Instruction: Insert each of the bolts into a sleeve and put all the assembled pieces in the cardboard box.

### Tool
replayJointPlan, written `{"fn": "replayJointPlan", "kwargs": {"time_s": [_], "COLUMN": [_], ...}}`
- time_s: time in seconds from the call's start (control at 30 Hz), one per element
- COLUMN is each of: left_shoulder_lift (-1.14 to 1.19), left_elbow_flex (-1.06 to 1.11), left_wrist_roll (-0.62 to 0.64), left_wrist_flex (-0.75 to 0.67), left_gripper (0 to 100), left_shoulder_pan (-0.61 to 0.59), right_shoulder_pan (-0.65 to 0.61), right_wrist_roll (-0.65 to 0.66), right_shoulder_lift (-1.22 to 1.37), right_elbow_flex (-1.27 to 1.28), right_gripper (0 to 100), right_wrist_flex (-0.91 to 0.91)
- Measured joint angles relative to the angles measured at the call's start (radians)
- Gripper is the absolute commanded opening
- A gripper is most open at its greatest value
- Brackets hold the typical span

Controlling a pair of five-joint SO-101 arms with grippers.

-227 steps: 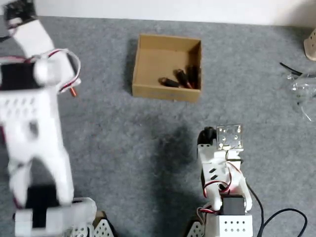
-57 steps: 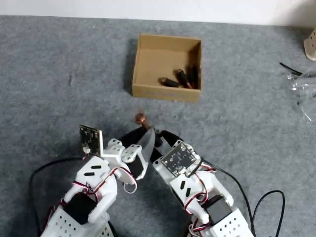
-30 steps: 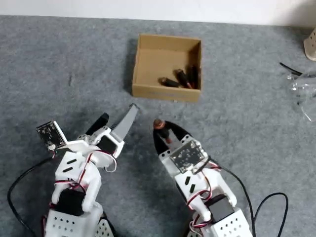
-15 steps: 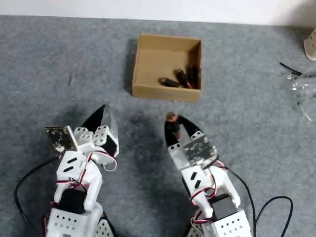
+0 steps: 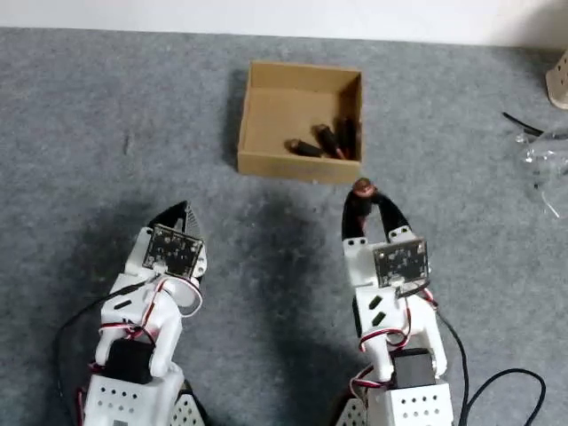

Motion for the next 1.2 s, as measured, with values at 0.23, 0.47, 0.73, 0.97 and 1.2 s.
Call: {"fn": "replayJointPlan", "kwargs": {"time_s": [0.23, 0.47, 0.73, 0.97, 1.2], "left_shoulder_lift": [0.0, 0.0, 0.0, 0.0, 0.0], "left_elbow_flex": [0.0, 0.002, 0.002, 0.002, 0.002], "left_wrist_roll": [-0.002, -0.005, -0.005, -0.005, -0.005], "left_wrist_flex": [0.0, 0.0, 0.0, 0.0, 0.0], "left_gripper": [1, 1, 1, 1, 1], "left_shoulder_pan": [0.003, -0.031, -0.041, -0.041, -0.041], "right_shoulder_pan": [-0.005, 0.0, -0.011, -0.009, -0.009], "right_wrist_roll": [0.006, 0.017, -0.009, -0.167, -0.219], "right_shoulder_lift": [0.032, 0.374, 1.165, 1.85, 2.414], "right_elbow_flex": [0.0, -0.149, -0.772, -1.438, -2.174], "right_gripper": [0.5, 0.5, 0.5, 0.5, 0.5], "right_wrist_flex": [-0.025, -0.031, -0.04, 0.161, 0.523]}}
